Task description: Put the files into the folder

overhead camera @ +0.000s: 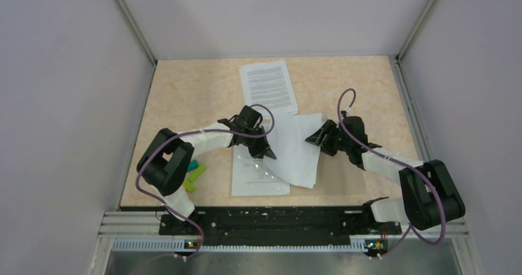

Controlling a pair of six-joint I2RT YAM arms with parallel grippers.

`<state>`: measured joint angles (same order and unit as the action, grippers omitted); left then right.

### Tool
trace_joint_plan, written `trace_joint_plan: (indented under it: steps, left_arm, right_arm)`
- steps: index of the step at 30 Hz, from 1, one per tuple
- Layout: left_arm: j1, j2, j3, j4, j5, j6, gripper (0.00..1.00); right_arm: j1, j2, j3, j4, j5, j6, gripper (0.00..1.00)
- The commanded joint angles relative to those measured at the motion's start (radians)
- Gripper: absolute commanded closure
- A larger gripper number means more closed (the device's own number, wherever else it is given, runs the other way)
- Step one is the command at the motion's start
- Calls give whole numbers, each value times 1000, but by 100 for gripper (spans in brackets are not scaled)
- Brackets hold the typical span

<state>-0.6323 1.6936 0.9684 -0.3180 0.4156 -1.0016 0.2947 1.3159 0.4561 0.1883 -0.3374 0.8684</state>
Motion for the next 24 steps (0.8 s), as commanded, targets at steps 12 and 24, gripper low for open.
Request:
trace_joint_plan:
  steps: [12,24]
  left_arm:
    - [-51,44,201,-35,-13,224,62]
    - [-196,208,386,-82,-217,321,54]
  right_arm:
    - [8,-125,287,-414,375,-325,100]
    - [8,-298,561,-748,534,-403,100]
